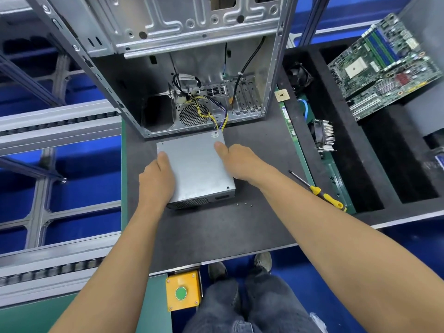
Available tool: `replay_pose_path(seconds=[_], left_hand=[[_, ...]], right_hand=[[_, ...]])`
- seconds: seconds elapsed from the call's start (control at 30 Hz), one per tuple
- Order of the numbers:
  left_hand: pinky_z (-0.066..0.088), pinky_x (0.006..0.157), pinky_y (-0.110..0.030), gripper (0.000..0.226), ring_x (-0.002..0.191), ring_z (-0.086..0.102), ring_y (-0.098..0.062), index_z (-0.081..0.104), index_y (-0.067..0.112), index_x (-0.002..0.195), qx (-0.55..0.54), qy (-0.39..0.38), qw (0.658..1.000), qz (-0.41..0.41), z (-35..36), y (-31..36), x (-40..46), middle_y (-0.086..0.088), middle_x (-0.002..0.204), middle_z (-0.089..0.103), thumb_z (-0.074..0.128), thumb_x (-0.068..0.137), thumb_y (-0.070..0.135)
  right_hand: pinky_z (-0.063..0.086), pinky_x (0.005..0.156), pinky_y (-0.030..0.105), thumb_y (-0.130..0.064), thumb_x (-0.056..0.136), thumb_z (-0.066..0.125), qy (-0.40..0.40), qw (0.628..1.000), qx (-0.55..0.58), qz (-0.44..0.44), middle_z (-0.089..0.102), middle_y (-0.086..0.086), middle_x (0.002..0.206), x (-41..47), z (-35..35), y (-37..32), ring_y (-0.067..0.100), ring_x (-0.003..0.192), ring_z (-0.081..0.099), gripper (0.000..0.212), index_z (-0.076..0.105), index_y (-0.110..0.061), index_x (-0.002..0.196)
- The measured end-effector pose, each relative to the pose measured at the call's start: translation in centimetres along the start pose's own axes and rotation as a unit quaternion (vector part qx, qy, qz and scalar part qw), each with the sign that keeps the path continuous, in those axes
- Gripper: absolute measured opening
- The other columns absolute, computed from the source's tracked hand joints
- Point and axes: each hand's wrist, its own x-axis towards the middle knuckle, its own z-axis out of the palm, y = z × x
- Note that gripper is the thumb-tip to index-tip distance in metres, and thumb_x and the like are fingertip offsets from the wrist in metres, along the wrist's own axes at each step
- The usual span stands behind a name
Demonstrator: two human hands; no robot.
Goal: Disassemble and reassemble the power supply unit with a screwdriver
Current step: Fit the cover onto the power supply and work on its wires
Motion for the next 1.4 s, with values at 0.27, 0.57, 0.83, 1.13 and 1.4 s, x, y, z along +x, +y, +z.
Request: replay_pose_path(seconds=[0.27,0.57,0.83,1.13,1.4], left_hand=[[0.033,0.090,-0.042,0.059,0.117,0.047,-0.040,0.056,0.001,0.120,0.011,-0.006,1.000,-0.011,0.5,-0.2,0.2,-0.021,0.124,0.058,0.019,0.105,0.045],[0.008,0.123,-0.048,0.092,0.152,0.010,-0.028,0.016,0.011,0.158,0.118,0.045,0.969,0.211,-0.2,0.5,-0.4,-0.012,0.165,0.013,0.053,0.090,0.062],[-0.006,0.122,-0.054,0.155,0.152,-0.013,-0.014,-0.015,0.018,0.156,0.386,-0.241,0.798,0.395,0.1,5.0,1.6,0.001,0.166,-0.011,0.054,0.044,0.099],[0.017,0.118,-0.045,0.144,0.144,0.016,-0.021,0.005,0.024,0.155,0.390,-0.219,0.783,0.432,-0.4,5.7,1.4,0.002,0.157,0.018,0.066,0.040,0.084],[0.027,0.115,-0.044,0.130,0.143,0.013,-0.019,0.016,0.032,0.147,0.315,-0.264,0.819,0.401,-1.4,5.7,1.4,0.011,0.150,0.016,0.077,0.040,0.072]], right_hand=[[0.032,0.061,0.028,-0.066,0.099,0.024,-0.030,0.997,0.067,-0.001,0.051,-0.003,0.083,-0.3,-0.1,0.9,0.012,0.075,0.047,0.058,0.049,-0.016,0.082],[0.036,0.095,0.035,-0.072,0.095,0.020,-0.073,0.984,0.163,0.023,0.052,-0.010,0.128,0.0,-0.3,2.4,0.016,0.116,0.048,0.071,0.050,-0.019,0.132],[0.052,0.095,0.035,-0.026,0.101,0.051,-0.014,0.894,0.438,0.087,0.068,0.010,0.121,0.0,-0.2,5.1,0.019,0.104,0.065,0.027,0.064,-0.011,0.120],[0.055,0.087,0.029,-0.019,0.100,0.052,0.009,0.864,0.499,0.066,0.073,0.011,0.106,0.1,0.2,6.2,0.014,0.083,0.068,0.017,0.067,-0.014,0.094],[0.058,0.086,0.028,-0.024,0.100,0.054,-0.006,0.886,0.463,0.039,0.072,0.003,0.102,0.7,0.6,7.0,0.015,0.095,0.072,0.014,0.066,-0.016,0.101]])
